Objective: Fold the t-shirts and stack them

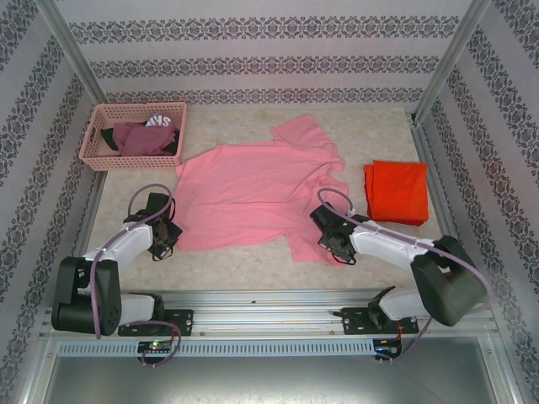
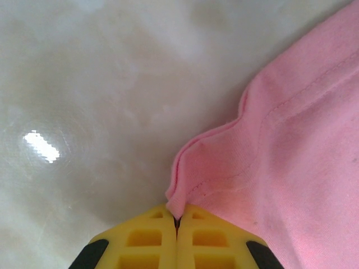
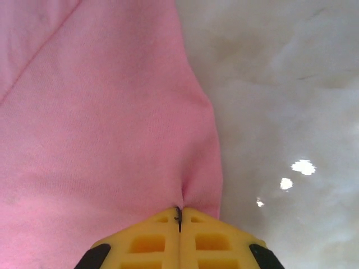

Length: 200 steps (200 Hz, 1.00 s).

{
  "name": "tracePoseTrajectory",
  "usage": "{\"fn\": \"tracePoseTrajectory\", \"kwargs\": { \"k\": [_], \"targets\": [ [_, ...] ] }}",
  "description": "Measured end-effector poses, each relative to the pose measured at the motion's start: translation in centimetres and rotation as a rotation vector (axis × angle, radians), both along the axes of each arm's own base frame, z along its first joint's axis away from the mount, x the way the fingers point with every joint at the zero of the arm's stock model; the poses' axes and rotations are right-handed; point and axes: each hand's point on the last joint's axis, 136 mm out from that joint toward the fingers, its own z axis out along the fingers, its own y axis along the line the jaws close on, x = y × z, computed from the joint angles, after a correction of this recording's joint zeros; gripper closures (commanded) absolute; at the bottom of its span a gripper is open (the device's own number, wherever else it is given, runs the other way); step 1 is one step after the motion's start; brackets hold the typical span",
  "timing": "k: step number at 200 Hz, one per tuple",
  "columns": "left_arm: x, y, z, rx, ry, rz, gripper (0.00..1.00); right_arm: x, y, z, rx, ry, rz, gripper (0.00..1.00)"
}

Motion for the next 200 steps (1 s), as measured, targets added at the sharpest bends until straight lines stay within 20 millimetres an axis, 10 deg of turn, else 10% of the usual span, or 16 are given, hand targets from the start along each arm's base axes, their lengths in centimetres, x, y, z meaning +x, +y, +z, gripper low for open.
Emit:
{"fn": "tracePoseTrajectory", "kwargs": {
  "k": [66,131,200],
  "targets": [
    [-0.2,-1.0,1.6,-0.027,-0.04,-0.033,1.0,-1.0,-2.2,6.5,0.048,-0.224,-0.031,1.0],
    [0.1,-2.1,5.3,-0.038,-0.129,-0.078,1.0,-4.2,-3.7,7.8,0.018,-0.24,-0.044,1.0],
    [3.3,-2.3,6.7,-0.002,-0.109,-0.124,1.0,1.1,-3.8,11.8,-0.047,-0.348,-0.01,1.0]
  ]
}}
